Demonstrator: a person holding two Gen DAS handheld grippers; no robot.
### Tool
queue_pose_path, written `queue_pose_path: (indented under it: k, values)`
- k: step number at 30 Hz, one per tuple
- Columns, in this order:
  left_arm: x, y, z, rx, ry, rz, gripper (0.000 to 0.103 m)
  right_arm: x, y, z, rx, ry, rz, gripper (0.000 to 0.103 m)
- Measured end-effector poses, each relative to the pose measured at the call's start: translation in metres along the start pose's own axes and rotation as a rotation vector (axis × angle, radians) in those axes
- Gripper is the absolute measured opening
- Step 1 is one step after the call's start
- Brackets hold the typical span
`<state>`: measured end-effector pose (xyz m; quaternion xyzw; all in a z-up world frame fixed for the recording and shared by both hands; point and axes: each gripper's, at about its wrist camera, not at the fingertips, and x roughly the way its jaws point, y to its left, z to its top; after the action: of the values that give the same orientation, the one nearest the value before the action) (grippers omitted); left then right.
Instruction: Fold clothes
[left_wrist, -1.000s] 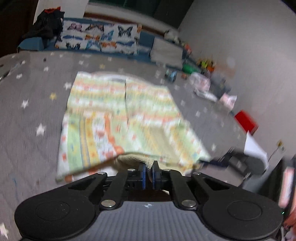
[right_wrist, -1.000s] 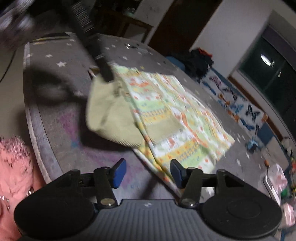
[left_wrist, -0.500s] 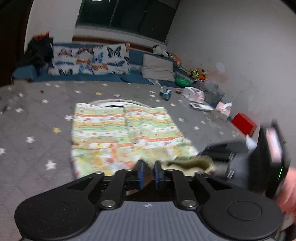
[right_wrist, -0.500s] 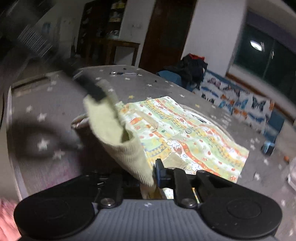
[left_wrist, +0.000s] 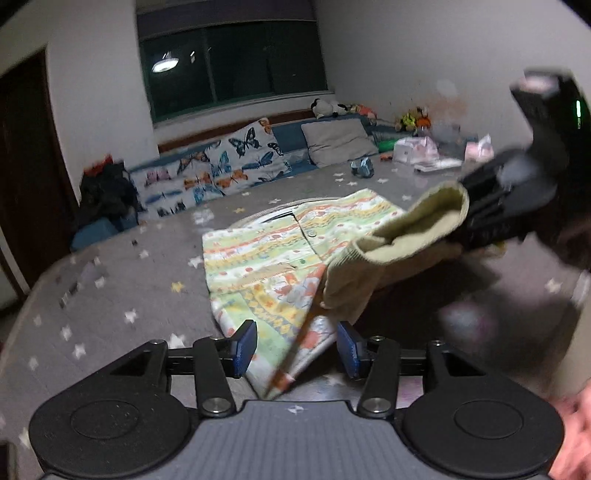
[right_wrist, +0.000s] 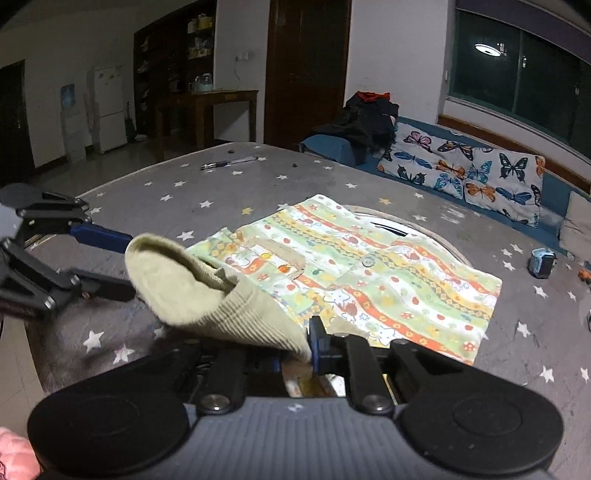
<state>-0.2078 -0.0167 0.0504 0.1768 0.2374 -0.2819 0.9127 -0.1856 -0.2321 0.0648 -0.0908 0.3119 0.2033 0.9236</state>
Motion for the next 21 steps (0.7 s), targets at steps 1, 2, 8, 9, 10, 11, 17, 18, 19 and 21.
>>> queue_pose_path:
  k: [1,2,8,9,10,11,17,18,19,21]
  values:
    - [0.004,-0.005,-0.002,0.038,-0.005,0.021,0.051,0.000,0.000,0.000,0.004,-0.003,-0.002,0.014]
    - [0.008,-0.010,-0.002,0.076,-0.010,0.034,0.051,0.001,0.000,0.001,0.009,-0.005,-0.004,0.014]
    - [0.027,-0.039,-0.012,0.269,-0.025,0.092,0.051,-0.002,0.002,0.004,0.026,-0.016,-0.009,0.013]
    - [0.030,-0.042,-0.014,0.299,-0.026,0.109,0.051,-0.002,0.002,0.004,0.029,-0.017,-0.010,0.013]
    - [0.032,-0.045,-0.015,0.321,-0.023,0.112,0.051,-0.002,0.001,0.005,0.032,-0.017,-0.011,0.013]
    - [0.032,-0.046,-0.016,0.329,-0.020,0.103,0.051,-0.002,0.000,0.005,0.034,-0.018,-0.013,0.013]
    - [0.035,-0.046,-0.017,0.332,-0.015,0.099,0.051,-0.003,-0.001,0.007,0.041,-0.021,-0.007,0.014]
    - [0.037,-0.045,-0.017,0.335,-0.010,0.108,0.051,-0.003,-0.001,0.007,0.041,-0.021,-0.008,0.013]
    - [0.039,-0.045,-0.018,0.339,-0.006,0.116,0.051,-0.003,0.000,0.007,0.041,-0.021,-0.009,0.013]
    - [0.044,-0.045,-0.020,0.352,0.003,0.129,0.051,-0.003,-0.001,0.007,0.048,-0.023,-0.009,0.013]
